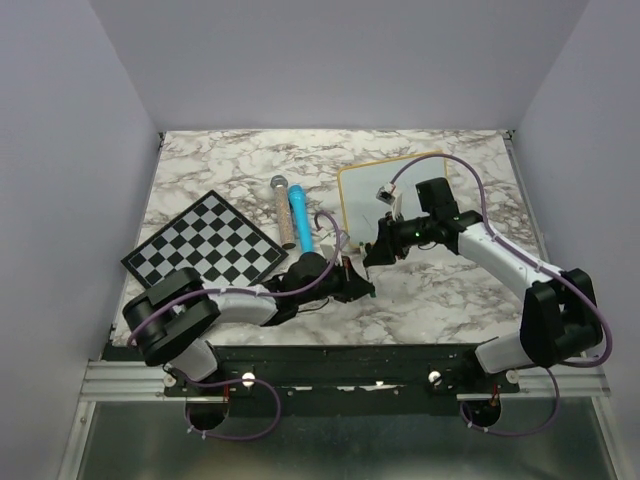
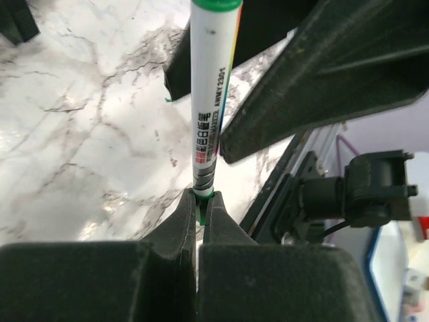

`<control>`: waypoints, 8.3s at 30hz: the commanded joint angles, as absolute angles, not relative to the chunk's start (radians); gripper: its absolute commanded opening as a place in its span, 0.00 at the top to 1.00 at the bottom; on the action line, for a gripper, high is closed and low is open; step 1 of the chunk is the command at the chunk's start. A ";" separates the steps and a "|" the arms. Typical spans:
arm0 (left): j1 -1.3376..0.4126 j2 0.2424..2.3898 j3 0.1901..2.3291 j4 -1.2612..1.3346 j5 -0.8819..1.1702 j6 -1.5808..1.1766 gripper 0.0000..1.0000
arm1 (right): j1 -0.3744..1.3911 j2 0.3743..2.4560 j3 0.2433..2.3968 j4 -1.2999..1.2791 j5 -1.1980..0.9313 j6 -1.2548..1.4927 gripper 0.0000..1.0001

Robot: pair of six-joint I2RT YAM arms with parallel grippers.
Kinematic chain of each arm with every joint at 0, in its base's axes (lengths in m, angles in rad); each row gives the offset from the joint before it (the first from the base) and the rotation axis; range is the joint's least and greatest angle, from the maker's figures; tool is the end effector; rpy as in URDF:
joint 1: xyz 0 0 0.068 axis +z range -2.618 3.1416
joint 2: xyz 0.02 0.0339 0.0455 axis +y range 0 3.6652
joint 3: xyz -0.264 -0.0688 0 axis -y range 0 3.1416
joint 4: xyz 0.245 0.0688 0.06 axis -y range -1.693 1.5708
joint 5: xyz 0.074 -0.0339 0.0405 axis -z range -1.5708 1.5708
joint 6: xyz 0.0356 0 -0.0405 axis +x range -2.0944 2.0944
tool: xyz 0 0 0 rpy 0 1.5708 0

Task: Write a sentence on the whiteboard
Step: Pass from the right arm to the left, then pass from the left arm to the right, then pass from the right arm to the left, then open the pen cap of the whiteboard marker.

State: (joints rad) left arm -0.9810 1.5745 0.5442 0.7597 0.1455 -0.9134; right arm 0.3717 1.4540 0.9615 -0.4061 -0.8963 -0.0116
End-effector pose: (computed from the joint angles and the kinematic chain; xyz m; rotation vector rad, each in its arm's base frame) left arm 0.1646 -0.2553 0.1691 0.1874 2.0965 -1.3867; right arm 0.2633 0.1325 0.2374 -0.8366 2.2358 1.2608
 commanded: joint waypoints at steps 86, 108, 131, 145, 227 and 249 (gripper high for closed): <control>-0.881 1.316 0.581 0.488 0.469 -0.582 1.00 | 0.204 1.351 0.799 -0.118 -1.397 0.211 0.72; -0.807 1.283 0.902 -0.160 0.635 -0.081 1.00 | 0.207 1.620 1.189 -1.528 -1.571 -1.379 0.27; -0.833 1.117 0.523 0.540 0.531 -0.416 1.00 | 0.324 1.224 0.850 -0.184 -1.273 -0.028 0.20; -0.870 1.247 0.529 0.710 0.526 -0.472 1.00 | 0.362 1.223 0.778 0.072 -1.298 0.222 0.34; -0.842 1.203 0.526 0.517 0.566 -0.353 1.00 | 0.339 1.285 0.899 -0.239 -1.319 -0.032 0.59; -0.838 1.218 0.531 0.514 0.578 -0.350 1.00 | 0.339 1.301 0.899 -0.239 -1.342 -0.031 0.99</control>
